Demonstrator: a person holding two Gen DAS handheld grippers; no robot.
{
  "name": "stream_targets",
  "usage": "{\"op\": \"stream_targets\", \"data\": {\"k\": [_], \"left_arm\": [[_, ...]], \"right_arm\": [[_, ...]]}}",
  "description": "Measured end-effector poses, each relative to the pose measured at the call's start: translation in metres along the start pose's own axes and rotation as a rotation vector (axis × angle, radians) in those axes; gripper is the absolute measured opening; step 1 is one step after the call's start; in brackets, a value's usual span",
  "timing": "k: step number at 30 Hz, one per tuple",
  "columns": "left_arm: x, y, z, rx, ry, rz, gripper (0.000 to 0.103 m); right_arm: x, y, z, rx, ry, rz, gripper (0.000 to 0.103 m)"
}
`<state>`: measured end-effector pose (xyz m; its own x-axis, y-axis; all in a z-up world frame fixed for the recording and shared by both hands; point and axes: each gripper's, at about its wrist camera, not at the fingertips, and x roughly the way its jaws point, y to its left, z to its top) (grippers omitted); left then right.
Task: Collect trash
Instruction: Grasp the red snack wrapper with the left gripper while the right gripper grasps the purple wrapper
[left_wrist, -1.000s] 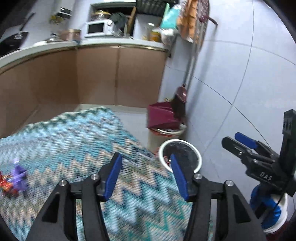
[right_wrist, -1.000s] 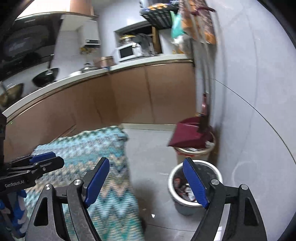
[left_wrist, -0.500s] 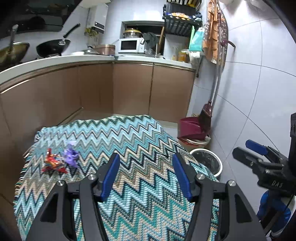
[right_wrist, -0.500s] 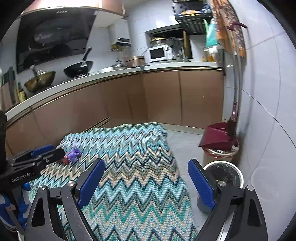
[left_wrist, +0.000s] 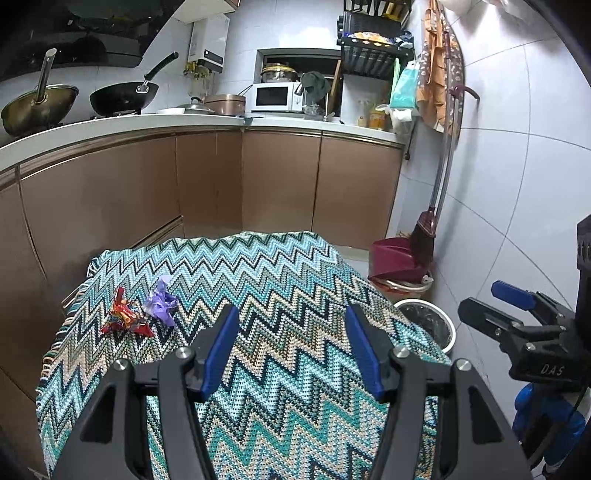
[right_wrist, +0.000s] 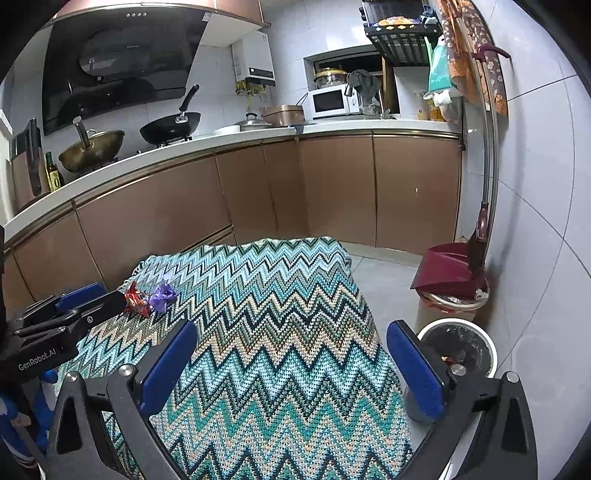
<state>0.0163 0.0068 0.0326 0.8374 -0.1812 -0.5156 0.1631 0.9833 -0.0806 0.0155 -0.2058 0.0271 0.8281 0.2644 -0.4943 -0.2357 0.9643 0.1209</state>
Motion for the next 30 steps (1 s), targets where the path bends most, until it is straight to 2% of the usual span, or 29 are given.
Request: {"op": "stream_targets", "data": {"k": [8,17,20,30], "left_arm": [[0.012,0.010,-0.007,-0.001,0.009,0.027,0.058],[0.025,0.031,-0.008,-0.019,0.008,0.022,0.058],[0.033,0.039,-0.010,-0.019,0.023,0.028,0.058],[0.064,0.088,-0.017,-0.077,0.081,0.069,0.059]], "right_arm": [[0.018,0.007,0.001,0.007,0.016,-0.002,0.103],[0.038,0.017,0.007,0.028,0.016,0.065,0.103],[0.048,0.023,0.009,0.035,0.035,0.104,0.103],[0.096,0.054,0.012,-0.021,0.111,0.128,0.103]]}}
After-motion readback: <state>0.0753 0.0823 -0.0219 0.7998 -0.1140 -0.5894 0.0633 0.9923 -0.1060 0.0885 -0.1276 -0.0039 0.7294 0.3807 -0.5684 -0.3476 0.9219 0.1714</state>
